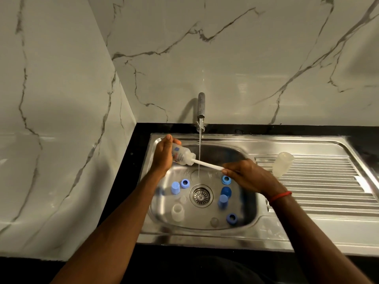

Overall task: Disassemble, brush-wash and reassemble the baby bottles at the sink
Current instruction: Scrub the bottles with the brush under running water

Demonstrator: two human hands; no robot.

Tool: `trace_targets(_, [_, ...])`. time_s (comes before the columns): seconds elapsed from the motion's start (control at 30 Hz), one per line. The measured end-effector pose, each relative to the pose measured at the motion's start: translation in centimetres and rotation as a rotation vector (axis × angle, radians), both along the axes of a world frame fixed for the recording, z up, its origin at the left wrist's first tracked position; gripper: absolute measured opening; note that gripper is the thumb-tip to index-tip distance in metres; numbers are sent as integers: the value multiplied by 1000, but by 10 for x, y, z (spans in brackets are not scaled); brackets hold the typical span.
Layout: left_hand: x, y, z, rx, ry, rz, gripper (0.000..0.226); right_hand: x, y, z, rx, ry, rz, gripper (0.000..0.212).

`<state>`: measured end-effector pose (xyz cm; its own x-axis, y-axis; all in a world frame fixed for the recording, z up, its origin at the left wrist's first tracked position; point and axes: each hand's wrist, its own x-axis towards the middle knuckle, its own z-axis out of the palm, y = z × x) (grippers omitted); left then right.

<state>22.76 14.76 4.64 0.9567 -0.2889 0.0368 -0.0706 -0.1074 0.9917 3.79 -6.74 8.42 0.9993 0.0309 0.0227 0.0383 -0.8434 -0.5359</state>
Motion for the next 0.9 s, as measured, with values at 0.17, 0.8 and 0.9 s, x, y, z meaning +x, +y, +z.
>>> trace_targets(0.17, [-6, -7, -5, 33, 33, 3, 48, -3, -2, 9, -369, -31, -214, 32])
trace_targets(0.8, [-11, -14, 28, -210, -52, -176, 87, -22, 21, -14, 899, 232, -232, 36])
trace_targets(0.9, [-12, -20, 40, -322, -46, -208, 84, -25, 30, -18, 1252, 325, -237, 38])
